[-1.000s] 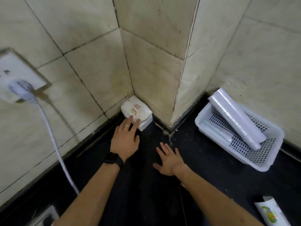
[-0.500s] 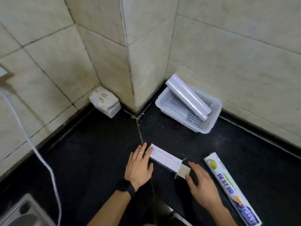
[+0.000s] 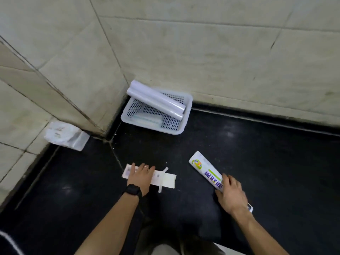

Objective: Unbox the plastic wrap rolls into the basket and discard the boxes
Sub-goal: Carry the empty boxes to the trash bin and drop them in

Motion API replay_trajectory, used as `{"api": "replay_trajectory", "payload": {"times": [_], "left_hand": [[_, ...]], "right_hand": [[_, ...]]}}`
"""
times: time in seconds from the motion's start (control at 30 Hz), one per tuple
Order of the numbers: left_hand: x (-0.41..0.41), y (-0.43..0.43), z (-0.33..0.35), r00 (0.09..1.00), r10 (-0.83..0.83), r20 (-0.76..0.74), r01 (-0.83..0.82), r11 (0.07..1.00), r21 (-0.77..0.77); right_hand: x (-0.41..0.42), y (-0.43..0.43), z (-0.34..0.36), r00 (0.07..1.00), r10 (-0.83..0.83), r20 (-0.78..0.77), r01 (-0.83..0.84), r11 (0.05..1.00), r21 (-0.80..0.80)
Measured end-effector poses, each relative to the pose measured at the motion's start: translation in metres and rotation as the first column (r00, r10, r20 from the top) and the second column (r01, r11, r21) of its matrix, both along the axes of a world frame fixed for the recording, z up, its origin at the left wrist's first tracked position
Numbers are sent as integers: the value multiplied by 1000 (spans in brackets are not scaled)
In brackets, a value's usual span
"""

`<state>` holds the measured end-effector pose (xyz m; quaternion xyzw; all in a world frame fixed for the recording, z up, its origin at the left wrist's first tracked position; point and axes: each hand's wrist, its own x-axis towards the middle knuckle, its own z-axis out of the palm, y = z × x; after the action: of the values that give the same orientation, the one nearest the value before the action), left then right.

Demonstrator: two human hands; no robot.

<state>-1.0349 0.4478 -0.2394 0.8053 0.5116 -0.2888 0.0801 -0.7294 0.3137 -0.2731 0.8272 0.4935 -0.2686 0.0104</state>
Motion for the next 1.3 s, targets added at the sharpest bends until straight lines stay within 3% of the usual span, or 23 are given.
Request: {"api": "replay_trajectory", "payload": {"times": [0.17, 0.37, 0.47, 0.6, 0.7, 0.83, 1.03, 1.2, 1.3], "left_hand": [[6, -6, 7, 991, 36, 132, -36, 999, -1], [33, -18, 7, 928, 143, 345, -115, 988, -100], [74, -23, 10, 901, 128, 414, -63, 984, -166], [152, -39, 23, 844, -82, 531, 194, 968, -159], [212, -66, 35, 777, -162, 608, 323, 932, -164], [297, -152, 55, 655, -331, 680, 577, 800, -167], [370, -318, 93, 415, -526, 742, 867, 476, -148], [403, -462, 111, 168, -614, 771, 979, 198, -55], [415, -545, 111, 90, -645, 759, 996, 78, -52]], "right_hand": [[13, -13, 0, 996, -72, -60, 74, 996, 41], [11, -57, 23, 888, -308, -341, 379, 910, 165], [10, -106, 39, 780, -466, -417, 586, 779, 225], [2, -188, 60, 556, -689, -464, 829, 500, 250], [-6, -238, 68, 442, -770, -460, 896, 363, 254], [-28, -325, 78, 178, -874, -453, 951, 35, 306], [-70, -439, 84, -180, -832, -525, 846, -404, 349], [-91, -530, 83, -355, -748, -561, 699, -610, 372], [-100, -591, 80, -435, -684, -586, 618, -700, 358]]}}
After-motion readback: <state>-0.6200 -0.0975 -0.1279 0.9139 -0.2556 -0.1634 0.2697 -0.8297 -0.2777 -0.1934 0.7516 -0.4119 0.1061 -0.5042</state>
